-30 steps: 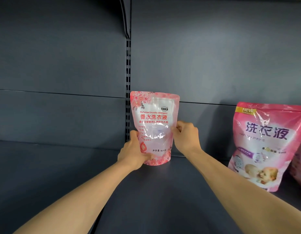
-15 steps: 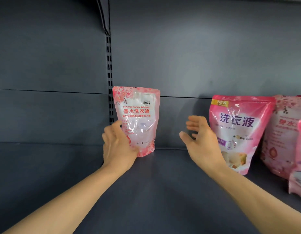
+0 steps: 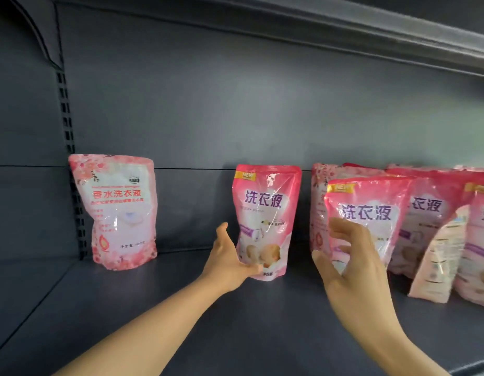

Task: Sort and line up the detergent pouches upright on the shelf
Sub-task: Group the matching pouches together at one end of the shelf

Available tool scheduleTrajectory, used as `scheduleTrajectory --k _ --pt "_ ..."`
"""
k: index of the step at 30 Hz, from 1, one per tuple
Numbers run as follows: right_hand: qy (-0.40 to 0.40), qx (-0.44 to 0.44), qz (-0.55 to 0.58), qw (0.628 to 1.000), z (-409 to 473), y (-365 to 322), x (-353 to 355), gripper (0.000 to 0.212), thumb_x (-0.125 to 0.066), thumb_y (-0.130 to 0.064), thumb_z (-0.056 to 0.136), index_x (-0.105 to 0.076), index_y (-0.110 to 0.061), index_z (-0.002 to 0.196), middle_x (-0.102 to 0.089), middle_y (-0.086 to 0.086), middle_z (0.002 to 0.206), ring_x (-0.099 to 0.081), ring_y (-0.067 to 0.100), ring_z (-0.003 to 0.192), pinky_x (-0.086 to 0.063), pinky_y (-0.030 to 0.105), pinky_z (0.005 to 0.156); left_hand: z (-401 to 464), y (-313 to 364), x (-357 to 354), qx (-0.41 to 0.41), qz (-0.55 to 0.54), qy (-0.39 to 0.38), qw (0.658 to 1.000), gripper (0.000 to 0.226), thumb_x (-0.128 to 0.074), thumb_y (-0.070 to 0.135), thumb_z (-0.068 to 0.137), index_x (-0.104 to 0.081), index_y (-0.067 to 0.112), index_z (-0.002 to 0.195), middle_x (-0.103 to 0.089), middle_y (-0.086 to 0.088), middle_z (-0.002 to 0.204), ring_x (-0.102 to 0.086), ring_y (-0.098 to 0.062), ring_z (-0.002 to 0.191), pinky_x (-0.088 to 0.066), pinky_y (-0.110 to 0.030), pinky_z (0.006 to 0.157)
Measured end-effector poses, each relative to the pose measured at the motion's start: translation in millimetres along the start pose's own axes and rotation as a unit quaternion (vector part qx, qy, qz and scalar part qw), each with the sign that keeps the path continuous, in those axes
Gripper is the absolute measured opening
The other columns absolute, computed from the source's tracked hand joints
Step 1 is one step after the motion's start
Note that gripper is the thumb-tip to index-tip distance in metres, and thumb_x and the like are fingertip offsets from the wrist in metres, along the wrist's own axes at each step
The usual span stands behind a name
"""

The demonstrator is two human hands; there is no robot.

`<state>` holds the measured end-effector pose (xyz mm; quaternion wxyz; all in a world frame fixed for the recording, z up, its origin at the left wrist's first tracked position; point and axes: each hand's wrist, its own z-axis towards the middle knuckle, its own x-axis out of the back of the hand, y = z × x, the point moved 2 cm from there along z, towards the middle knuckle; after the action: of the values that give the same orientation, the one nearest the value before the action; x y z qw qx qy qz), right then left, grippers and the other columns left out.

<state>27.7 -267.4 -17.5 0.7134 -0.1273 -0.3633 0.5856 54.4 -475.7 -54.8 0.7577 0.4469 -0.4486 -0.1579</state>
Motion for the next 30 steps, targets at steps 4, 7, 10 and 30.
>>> scheduleTrajectory --k 4,7,10,30 --pt "0.058 -0.014 -0.031 0.998 0.1 24.9 27.8 0.065 -0.072 0.0 0.075 -0.041 -0.023 0.127 -0.034 -0.007 0.123 -0.04 0.008 0.111 -0.03 0.013 0.089 13.1 4.7 -24.5 -0.004 -0.047 0.015 0.999 0.125 -0.087 0.027 0.062 0.005 0.026 0.147 -0.044 0.004 0.138 -0.051 -0.016 0.119 -0.043 -0.029 0.095" --pt "0.039 -0.063 -0.038 0.997 1.5 44.4 35.3 0.093 -0.075 0.001 0.07 -0.02 -0.018 0.142 -0.017 -0.005 0.14 -0.019 -0.003 0.121 -0.025 0.025 0.104 20.1 1.8 -32.0 -0.004 -0.044 0.032 0.998 0.116 -0.088 0.025 0.058 -0.008 0.028 0.142 -0.046 0.004 0.131 -0.053 -0.017 0.112 -0.048 -0.032 0.093" --pt "0.005 -0.127 -0.008 0.992 7.0 57.3 35.2 0.108 -0.075 0.0 0.068 -0.003 -0.018 0.146 -0.012 -0.004 0.142 -0.014 -0.009 0.114 -0.025 0.026 0.105 24.2 0.9 -36.7 0.005 -0.013 0.047 0.999 0.099 -0.087 0.03 0.056 -0.023 0.023 0.131 -0.046 0.001 0.125 -0.053 -0.018 0.107 -0.05 -0.038 0.091" --pt "0.126 -0.234 0.009 0.964 18.8 94.2 46.1 0.045 -0.081 -0.013 0.069 -0.042 -0.012 0.09 -0.055 0.003 0.079 -0.059 0.019 0.069 -0.048 0.034 0.06 31.8 8.6 -52.5 0.001 0.014 0.067 0.998 0.082 -0.085 0.037 0.054 -0.026 0.021 0.11 -0.051 0.0 0.109 -0.058 -0.02 0.095 -0.055 -0.043 0.079"
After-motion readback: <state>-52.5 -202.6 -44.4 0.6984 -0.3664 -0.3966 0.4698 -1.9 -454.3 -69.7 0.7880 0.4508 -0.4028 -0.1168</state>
